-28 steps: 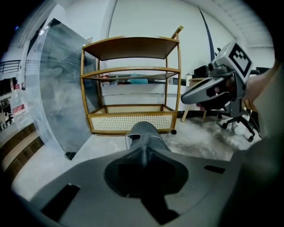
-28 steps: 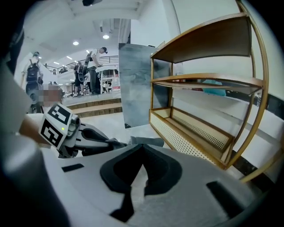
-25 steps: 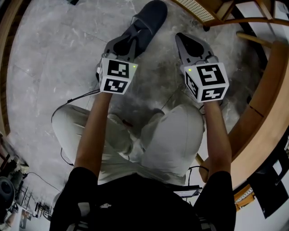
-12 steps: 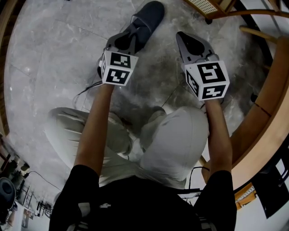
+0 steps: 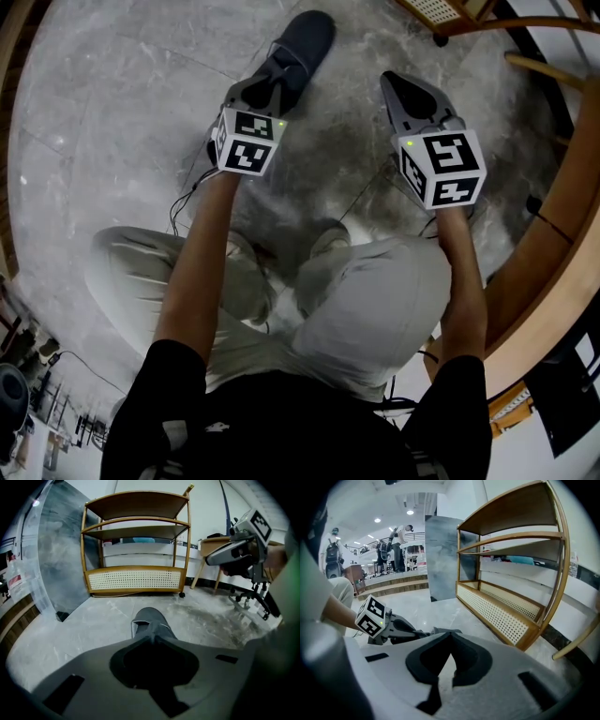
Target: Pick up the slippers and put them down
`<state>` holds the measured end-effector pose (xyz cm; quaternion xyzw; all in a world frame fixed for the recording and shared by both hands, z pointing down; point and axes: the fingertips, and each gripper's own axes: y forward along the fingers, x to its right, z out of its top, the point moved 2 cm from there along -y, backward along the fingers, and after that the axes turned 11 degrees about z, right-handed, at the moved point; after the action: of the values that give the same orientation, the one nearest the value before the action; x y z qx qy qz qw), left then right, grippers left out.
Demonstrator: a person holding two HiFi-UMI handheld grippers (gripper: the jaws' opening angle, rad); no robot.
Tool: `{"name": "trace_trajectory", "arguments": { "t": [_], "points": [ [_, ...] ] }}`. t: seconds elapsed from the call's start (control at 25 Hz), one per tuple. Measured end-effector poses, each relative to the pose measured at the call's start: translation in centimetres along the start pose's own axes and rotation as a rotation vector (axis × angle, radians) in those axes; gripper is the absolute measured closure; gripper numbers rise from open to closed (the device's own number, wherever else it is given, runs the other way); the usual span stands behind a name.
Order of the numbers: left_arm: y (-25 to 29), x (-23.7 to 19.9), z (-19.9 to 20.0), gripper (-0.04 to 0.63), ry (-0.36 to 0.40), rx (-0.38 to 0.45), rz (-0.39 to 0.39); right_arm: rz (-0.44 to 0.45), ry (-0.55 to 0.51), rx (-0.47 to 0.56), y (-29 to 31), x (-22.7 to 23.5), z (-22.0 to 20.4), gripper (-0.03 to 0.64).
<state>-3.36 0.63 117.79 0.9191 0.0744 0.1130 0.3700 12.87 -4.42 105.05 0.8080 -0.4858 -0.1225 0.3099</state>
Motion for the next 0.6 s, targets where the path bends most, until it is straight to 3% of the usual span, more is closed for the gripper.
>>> {"name": "trace_trajectory", "arguments": {
  "t": [0.6],
  "points": [
    [1.7,1.2,-2.9,0.572,0.016,-0.064,-0.018,0.024,0.022,-0.009,1.1,-0.9,-2.0,0.618]
  ]
}}
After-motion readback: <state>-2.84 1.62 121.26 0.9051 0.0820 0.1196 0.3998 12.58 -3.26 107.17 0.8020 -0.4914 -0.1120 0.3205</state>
